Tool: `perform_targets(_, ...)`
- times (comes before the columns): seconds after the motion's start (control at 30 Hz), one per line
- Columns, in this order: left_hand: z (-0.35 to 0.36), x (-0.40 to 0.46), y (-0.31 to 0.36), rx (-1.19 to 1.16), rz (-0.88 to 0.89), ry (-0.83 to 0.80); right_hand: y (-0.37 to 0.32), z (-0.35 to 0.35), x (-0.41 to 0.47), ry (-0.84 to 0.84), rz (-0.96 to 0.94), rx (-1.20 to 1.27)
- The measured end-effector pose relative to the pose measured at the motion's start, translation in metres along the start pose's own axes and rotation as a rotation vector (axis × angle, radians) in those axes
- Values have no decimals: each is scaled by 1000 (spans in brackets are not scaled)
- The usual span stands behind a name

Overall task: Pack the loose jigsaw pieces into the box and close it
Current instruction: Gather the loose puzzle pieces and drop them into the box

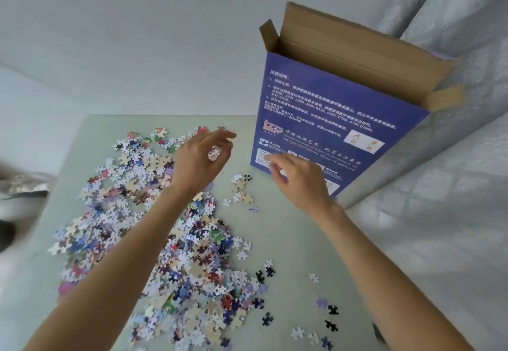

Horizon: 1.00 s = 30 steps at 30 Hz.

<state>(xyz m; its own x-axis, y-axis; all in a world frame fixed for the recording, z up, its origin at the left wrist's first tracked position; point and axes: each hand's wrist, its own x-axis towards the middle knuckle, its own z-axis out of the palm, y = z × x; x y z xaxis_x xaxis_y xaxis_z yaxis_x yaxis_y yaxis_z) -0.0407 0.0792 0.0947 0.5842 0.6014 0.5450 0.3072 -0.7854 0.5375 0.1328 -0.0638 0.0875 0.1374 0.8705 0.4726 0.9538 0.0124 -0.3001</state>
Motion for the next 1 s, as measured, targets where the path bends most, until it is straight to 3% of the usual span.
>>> perform_targets(0.1,0,-56,-43,35,-265,-176,-2,56,-23,-400,239,121)
perform_targets(0.2,2,-102,-73,186,-545,-549,-12,103,-38,-762,383,178)
perform_targets(0.27,7,-130,-80,298,-645,-814,-26,131,-48,-931,385,144)
perform_targets(0.33,13,-150,-78,315,-661,-933,-44,151,-61,-1044,326,65)
perform_targets(0.4,16,-160,-73,317,-662,-993,-62,162,-75,-1066,227,-1)
perform_targets(0.5,18,-168,-70,346,-653,-1032,-83,168,-88,-945,145,17)
perform_targets(0.67,17,-183,-70,283,-654,-1031,-96,175,-89,-889,245,151)
perform_targets(1.0,16,-195,-74,87,-767,-817,-104,166,-88,-826,444,298)
